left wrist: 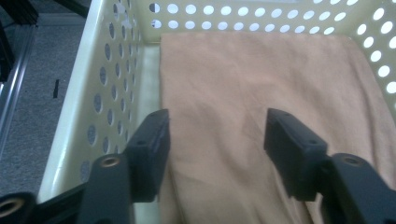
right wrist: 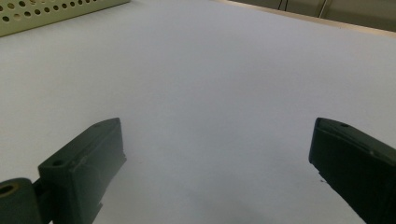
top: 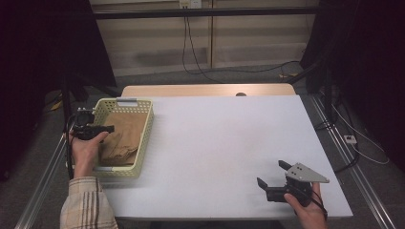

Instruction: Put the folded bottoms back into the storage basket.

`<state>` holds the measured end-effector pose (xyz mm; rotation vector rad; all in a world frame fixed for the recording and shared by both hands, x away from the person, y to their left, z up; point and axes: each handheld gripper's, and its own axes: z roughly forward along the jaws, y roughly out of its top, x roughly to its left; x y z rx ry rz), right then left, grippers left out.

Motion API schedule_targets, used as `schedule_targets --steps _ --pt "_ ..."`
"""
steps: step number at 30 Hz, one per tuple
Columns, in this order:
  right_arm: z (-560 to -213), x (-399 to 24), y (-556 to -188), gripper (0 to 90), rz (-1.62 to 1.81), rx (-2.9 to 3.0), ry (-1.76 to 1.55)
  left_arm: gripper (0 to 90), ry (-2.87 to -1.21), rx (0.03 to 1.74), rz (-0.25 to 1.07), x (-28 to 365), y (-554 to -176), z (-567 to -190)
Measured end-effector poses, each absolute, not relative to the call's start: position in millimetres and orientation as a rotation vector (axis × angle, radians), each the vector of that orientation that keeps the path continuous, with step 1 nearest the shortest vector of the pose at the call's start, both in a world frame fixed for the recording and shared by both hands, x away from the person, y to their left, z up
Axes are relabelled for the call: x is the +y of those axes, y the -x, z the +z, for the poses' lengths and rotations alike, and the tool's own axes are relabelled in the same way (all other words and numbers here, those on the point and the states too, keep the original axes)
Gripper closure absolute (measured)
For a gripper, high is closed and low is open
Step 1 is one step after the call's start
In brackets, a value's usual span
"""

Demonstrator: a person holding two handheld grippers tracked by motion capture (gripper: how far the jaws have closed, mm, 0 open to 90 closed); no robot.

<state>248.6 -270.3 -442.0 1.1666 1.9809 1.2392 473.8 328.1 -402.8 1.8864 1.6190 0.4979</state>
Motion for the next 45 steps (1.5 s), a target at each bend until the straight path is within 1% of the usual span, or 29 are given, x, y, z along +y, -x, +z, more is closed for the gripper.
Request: schedule_targets --steps 5,7,11,16,19,21,23,26,31,36,38,45 --pt "-442 -270 -249 3.5 1.240 1.982 -1.166 30.1 -1.902 1.615 0.501 330 -474 -402" --pt "-442 -271 -249 3.5 1.240 1.981 -1.166 26.8 -1.863 1.627 0.506 330 -474 -402" --pt "-442 -271 -249 3.5 1.240 1.981 -1.166 20.4 -1.838 1.629 0.472 331 -474 -401" --pt "-442 -271 -249 3.5 1.241 1.980 -1.165 15.0 -1.834 1.622 0.457 330 -475 -402" --pt "-442 -271 -249 3.5 1.241 1.980 -1.165 12.4 -1.827 1.607 0.474 330 -475 -399" --pt "-442 -271 -248 3.5 1.241 1.979 -1.165 12.3 -1.827 1.596 0.476 331 -473 -396" --pt "-442 -271 -248 3.5 1.241 1.979 -1.167 12.2 -1.769 1.593 0.497 330 -472 -393" --pt "-442 -271 -249 3.5 1.242 1.979 -1.166 9.7 -1.778 1.568 0.500 331 -470 -391" --pt "-442 -271 -248 3.5 1.244 1.977 -1.167 8.2 -1.780 1.532 0.505 331 -468 -389" --pt "-442 -272 -248 3.5 1.252 1.981 -1.165 7.0 -1.738 1.475 0.511 327 -461 -380" --pt "-442 -272 -248 3.5 1.256 1.980 -1.166 6.6 -1.727 1.487 0.512 327 -458 -375" --pt "-442 -272 -249 3.4 1.256 1.984 -1.162 6.3 -1.690 1.412 0.562 326 -451 -363"
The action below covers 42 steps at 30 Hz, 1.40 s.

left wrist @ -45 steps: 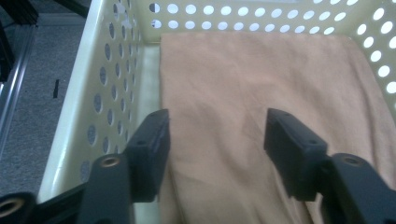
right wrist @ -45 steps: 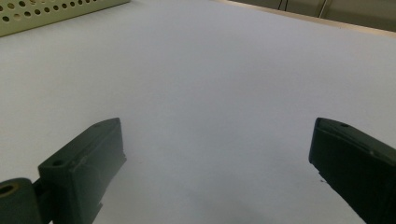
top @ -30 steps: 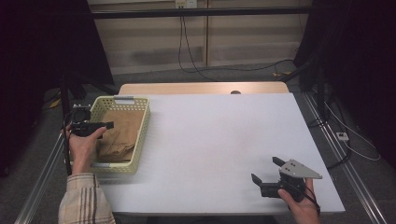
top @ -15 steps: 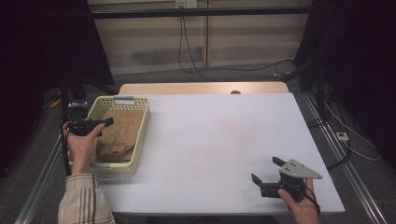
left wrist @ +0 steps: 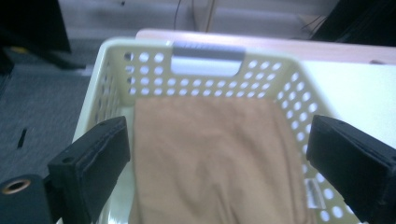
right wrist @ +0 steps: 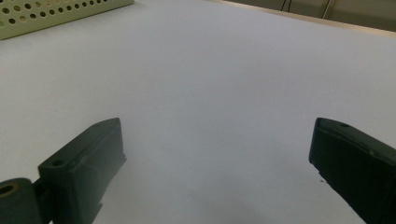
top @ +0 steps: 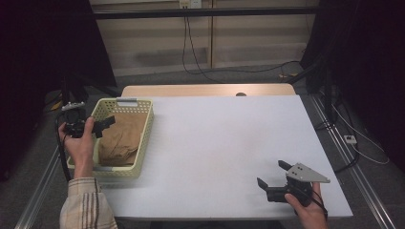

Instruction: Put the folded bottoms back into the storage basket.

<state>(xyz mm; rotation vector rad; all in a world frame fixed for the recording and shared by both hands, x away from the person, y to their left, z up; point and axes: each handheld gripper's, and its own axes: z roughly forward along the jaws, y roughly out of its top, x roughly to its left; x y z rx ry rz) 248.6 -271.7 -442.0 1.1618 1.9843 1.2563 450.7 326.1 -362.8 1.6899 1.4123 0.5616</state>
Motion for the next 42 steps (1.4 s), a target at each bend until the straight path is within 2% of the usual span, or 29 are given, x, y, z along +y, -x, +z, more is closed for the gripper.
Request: schedule_targets --steps 15,20,28,42 --pt "-441 -271 -249 3.4 1.254 1.983 -1.160 5.8 -1.676 1.283 0.546 314 -439 -348" --pt "-442 -270 -249 3.4 1.250 1.988 -1.156 5.1 -1.713 1.220 0.598 306 -431 -343" --pt "-442 -271 -250 3.4 1.242 1.982 -1.168 4.7 -1.668 1.213 0.546 301 -418 -344" --pt "-442 -271 -249 3.5 1.241 1.981 -1.168 5.3 -1.826 1.073 0.598 275 -395 -347"
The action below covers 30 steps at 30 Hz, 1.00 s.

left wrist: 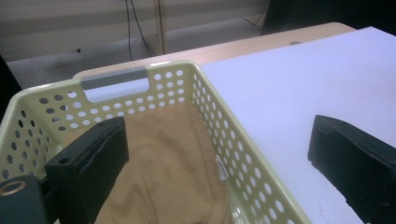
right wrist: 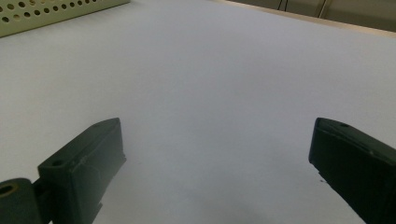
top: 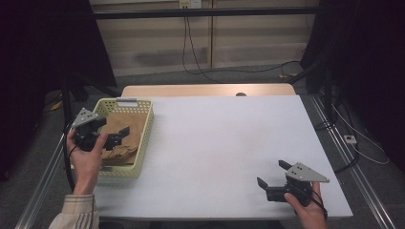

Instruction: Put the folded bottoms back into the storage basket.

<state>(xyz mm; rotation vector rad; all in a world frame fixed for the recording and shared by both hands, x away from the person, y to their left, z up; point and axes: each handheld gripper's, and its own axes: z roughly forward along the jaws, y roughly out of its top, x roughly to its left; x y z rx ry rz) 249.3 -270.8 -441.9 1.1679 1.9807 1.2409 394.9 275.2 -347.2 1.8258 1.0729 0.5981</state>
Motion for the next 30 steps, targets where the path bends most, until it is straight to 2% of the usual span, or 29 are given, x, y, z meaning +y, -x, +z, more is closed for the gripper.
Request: schedule_targets --steps 11,30 --pt "-442 -270 -250 3.5 1.238 1.981 -1.172 6.4 -1.862 1.020 0.651 259 -380 -352" --pt "-442 -270 -250 3.5 1.240 1.986 -1.168 7.3 -1.899 0.931 0.574 228 -369 -358"
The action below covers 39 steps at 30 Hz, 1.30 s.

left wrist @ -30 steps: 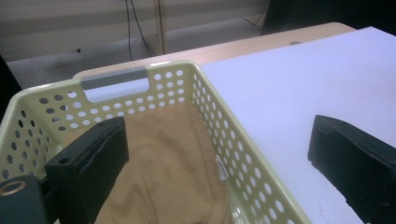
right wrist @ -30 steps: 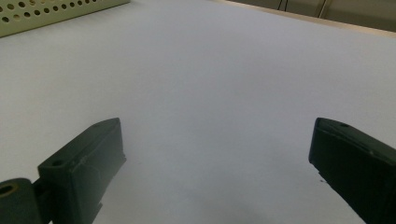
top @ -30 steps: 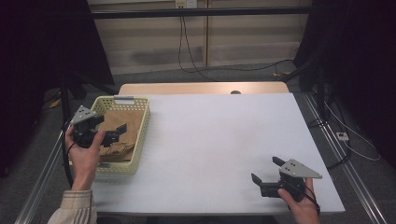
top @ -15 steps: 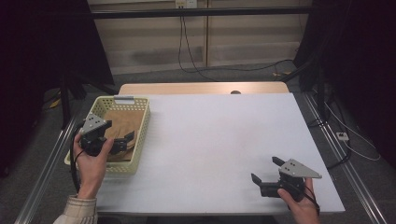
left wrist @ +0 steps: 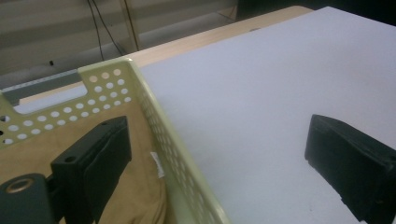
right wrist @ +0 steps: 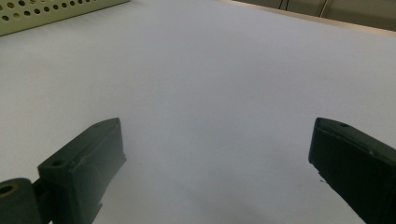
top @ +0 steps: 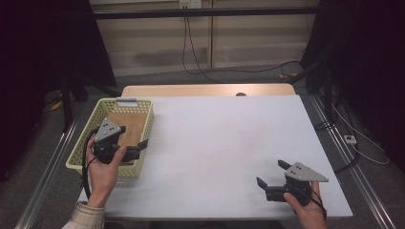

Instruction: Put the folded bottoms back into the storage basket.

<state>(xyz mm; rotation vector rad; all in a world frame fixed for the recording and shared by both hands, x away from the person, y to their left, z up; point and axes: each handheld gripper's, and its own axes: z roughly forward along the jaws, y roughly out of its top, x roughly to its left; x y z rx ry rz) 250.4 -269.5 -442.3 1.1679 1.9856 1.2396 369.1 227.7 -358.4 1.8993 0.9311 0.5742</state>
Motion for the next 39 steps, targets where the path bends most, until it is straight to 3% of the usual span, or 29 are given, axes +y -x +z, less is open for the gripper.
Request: schedule_targets --steps 22,39 --pt "-442 -269 -251 3.5 1.242 1.990 -1.164 6.3 -1.926 0.851 0.498 194 -365 -354" --pt "-443 -269 -252 3.7 1.240 1.993 -1.161 6.3 -2.001 0.800 0.414 162 -356 -374"
